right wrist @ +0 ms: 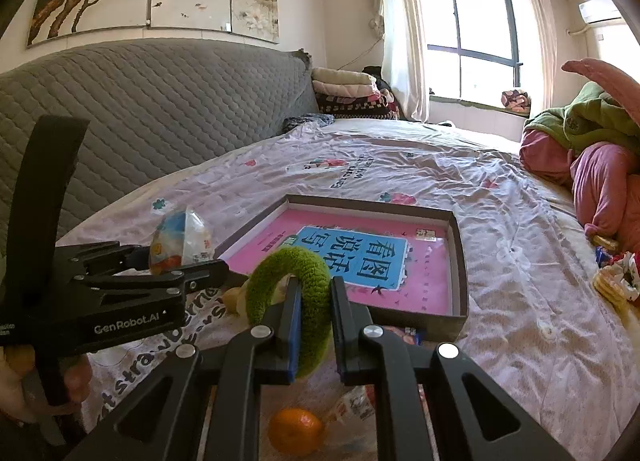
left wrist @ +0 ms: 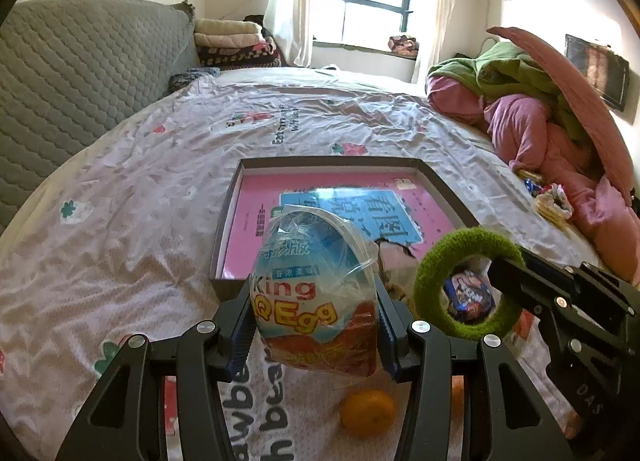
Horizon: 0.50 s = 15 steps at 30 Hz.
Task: Organize objects
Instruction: 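Lift and carry the egg bag and green ring over the tray with both grippers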
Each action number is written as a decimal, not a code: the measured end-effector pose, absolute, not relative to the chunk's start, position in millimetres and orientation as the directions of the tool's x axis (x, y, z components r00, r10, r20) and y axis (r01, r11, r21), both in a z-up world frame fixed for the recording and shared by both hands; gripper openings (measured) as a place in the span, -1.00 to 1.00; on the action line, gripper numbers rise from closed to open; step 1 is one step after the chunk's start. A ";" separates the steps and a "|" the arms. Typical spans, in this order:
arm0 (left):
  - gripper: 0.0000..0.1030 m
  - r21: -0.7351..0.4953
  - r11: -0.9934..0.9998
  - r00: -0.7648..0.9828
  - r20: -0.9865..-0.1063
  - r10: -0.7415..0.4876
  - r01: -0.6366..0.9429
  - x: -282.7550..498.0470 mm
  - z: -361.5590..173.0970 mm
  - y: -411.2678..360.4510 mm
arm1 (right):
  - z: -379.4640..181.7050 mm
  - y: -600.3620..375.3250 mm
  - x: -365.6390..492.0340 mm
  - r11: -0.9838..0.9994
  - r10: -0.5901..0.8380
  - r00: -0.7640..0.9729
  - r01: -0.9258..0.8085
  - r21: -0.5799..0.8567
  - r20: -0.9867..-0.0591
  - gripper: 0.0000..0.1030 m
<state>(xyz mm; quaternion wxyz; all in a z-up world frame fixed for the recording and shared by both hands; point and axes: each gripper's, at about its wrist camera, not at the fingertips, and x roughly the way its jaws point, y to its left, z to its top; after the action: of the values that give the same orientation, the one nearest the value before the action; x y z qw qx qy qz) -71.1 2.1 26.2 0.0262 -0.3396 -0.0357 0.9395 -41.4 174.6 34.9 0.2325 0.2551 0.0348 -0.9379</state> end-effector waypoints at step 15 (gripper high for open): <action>0.03 -0.091 -0.996 -0.770 -0.634 0.077 -0.025 -93.5 26.2 5.7 | 36.6 174.1 -62.2 -0.885 -0.434 -0.765 0.461 0.067 -0.477 -0.73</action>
<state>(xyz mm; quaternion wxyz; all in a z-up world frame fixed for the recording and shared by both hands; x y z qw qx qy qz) -93.5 5.7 26.2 0.0272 -0.3381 -0.0385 0.9399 -62.2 174.1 36.6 0.2382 0.2470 0.0271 -0.9389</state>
